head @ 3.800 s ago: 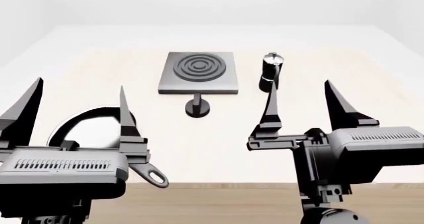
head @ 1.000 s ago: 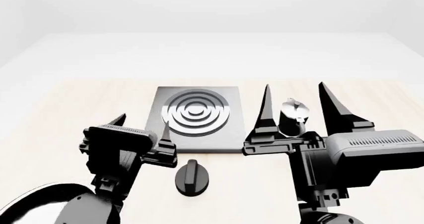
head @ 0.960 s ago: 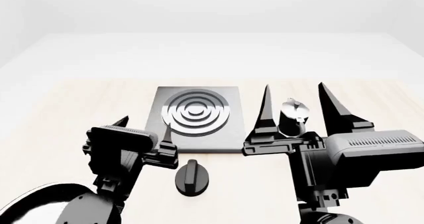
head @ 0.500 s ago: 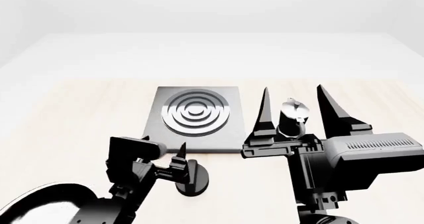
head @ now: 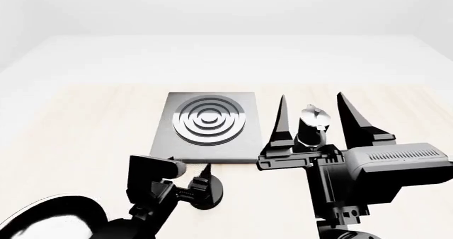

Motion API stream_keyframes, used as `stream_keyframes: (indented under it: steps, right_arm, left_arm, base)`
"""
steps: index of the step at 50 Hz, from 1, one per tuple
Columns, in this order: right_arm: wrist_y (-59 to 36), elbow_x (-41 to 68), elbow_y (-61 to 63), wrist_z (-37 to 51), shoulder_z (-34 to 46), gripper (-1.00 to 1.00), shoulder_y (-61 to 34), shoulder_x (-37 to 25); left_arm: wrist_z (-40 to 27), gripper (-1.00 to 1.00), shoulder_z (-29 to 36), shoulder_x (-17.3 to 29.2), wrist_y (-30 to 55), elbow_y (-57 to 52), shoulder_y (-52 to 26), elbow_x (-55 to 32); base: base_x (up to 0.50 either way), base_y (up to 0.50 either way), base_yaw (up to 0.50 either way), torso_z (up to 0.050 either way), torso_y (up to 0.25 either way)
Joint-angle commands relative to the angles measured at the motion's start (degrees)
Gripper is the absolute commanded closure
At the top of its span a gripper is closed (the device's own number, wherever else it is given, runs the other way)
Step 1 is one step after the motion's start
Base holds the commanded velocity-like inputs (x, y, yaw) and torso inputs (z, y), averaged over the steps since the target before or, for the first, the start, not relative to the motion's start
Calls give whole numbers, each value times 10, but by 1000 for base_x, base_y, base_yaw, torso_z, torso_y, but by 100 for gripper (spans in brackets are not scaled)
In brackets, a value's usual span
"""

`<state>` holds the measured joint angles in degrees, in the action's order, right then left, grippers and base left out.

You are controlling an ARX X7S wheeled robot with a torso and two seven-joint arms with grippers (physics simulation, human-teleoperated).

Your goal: Turn on the stove and put the moka pot on it.

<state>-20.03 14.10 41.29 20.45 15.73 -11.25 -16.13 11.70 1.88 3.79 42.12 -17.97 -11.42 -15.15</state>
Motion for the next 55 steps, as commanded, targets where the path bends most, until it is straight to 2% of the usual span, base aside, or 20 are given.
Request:
stream_keyframes:
  steps: [1, 9, 11, 12, 15, 21, 24, 37, 40, 45, 55]
  right_arm:
    - [-15, 8, 8, 5, 1, -100, -9, -3]
    - [-17, 11, 8, 8, 1, -100, -12, -4]
    - [9, 3, -6, 4, 5, -100, 1, -4]
    - [-13, 11, 6, 8, 2, -100, -10, -5]
    - [21, 0, -13, 3, 8, -100, 7, -5]
    - [-14, 12, 8, 10, 5, -100, -8, -8]
    - [10, 6, -6, 7, 7, -100, 3, -8]
    - [-8, 16, 4, 13, 7, -100, -5, -12]
    - [19, 6, -11, 9, 13, -100, 7, -12]
    - [-6, 18, 2, 15, 8, -100, -5, -14]
    - [31, 8, -20, 11, 14, -100, 13, -16]
  left_arm:
    - [-2, -100, 20, 0, -12, 23, 3, -11]
    - [-7, -100, 33, 4, -19, 39, 0, -11]
    - [-8, -100, 35, 5, -21, 40, 0, -12]
    - [-8, -100, 38, 5, -24, 42, 1, -12]
    - [-11, -100, 45, 5, -25, 43, 0, -12]
    - [-13, -100, 64, 5, -21, 39, -4, -14]
    - [-14, -100, 64, 6, -22, 40, -4, -19]
    - [-22, -100, 78, 11, -26, 45, -6, -25]
    - [-24, -100, 80, 12, -28, 48, -6, -28]
    - [-31, -100, 78, 14, -27, 52, -7, -33]
    - [-47, -100, 73, 16, -18, 54, -5, -47]
  base:
    - [0, 0, 0, 0, 0]
    - [0, 0, 0, 0, 0]
    - [0, 0, 0, 0, 0]
    - [0, 0, 0, 0, 0]
    - [0, 0, 0, 0, 0]
    - [0, 0, 0, 0, 0]
    - [0, 0, 0, 0, 0]
    - [0, 0, 0, 0, 0]
    - [0, 0, 0, 0, 0]
    - [0, 0, 0, 0, 0]
    - [0, 0, 0, 0, 0]
